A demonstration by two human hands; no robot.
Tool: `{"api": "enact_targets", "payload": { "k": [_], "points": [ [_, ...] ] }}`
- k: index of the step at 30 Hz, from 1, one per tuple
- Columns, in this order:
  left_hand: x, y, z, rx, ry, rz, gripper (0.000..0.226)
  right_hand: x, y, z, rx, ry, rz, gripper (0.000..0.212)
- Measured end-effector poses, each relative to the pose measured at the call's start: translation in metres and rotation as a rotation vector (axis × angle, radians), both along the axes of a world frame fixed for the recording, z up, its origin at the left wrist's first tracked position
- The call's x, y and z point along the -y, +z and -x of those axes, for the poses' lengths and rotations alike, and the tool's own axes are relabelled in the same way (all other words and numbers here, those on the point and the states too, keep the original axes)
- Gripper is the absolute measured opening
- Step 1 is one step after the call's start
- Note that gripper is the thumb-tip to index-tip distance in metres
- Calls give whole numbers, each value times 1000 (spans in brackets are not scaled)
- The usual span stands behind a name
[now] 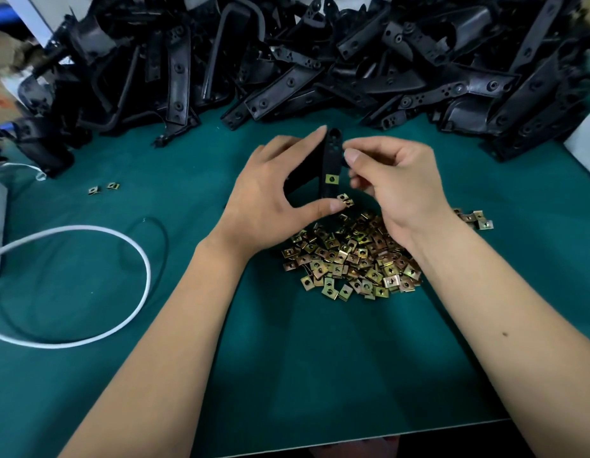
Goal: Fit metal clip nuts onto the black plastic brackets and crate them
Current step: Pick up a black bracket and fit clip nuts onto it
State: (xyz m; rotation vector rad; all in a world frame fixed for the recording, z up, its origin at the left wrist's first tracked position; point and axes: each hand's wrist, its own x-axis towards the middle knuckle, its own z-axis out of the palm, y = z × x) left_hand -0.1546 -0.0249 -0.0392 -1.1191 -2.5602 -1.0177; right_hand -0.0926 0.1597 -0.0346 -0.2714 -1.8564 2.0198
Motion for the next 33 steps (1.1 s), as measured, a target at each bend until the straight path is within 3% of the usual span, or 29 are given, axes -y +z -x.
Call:
{"api": "enact_targets", "payload": {
  "k": [4, 19, 25, 33],
  "points": [
    [-1, -1, 0, -7, -15, -23, 93, 3, 3, -1, 16, 8, 262, 12],
    [-8, -2, -8, 19, -34, -14, 93, 7, 4, -3, 13, -128, 280, 7],
    [-11, -3, -9, 22, -9, -20, 89, 12, 3, -2, -11, -228, 415, 8],
    [-11, -5, -9, 0, 4, -6, 89, 10, 3, -2, 14, -208, 348, 10]
  ]
}}
